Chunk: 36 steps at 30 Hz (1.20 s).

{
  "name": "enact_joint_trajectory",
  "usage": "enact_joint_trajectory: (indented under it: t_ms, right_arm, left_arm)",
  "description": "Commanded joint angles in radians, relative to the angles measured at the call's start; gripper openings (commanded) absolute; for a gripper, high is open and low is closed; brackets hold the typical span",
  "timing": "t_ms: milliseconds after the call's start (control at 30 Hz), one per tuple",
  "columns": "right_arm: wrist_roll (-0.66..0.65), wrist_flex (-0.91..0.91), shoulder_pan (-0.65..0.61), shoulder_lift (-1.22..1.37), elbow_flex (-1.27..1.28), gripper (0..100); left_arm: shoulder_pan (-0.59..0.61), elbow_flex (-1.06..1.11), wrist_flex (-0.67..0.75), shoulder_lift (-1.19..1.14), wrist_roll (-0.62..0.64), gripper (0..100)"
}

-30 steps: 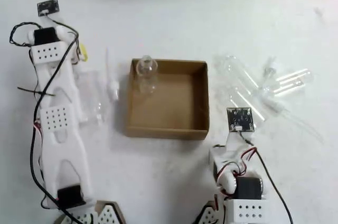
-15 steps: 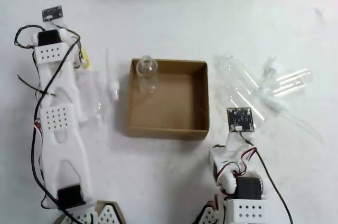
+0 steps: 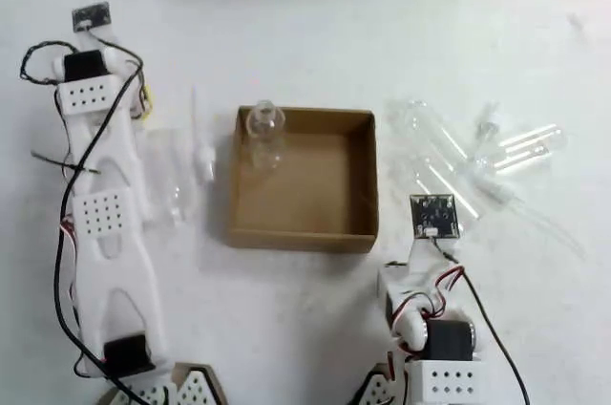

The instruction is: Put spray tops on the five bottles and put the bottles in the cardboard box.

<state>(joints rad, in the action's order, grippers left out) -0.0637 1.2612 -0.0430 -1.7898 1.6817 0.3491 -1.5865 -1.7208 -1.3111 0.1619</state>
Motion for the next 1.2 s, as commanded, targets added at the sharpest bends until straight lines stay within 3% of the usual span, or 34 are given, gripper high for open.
enact_joint_trajectory:
  t_ms: [0, 267, 600, 733, 1167]
  right_arm:
    - [-0.006, 0.005, -0.005, -0.01, 0.009, 1.5]
    - [-0.006, 0.005, -0.005, -0.01, 0.009, 1.5]
    - [-0.006, 0.005, -0.005, -0.01, 0.009, 1.5]
    - [-0.006, 0.005, -0.005, -0.01, 0.009, 1.5]
    - [-0.006, 0.005, -0.005, -0.01, 0.009, 1.5]
  left_arm:
    - [-0.013, -0.058, -0.063, 0.214, -0.015, 2]
    - [-0.084, 0.135, -0.068, 0.588, -0.097, 2]
    - [-0.292, 0.588, -0.064, 1.296, -0.212, 2]
    - [-0.325, 0.723, -0.049, 1.508, -0.21, 2]
    - [-0.326, 0.809, -0.06, 1.903, -0.213, 2]
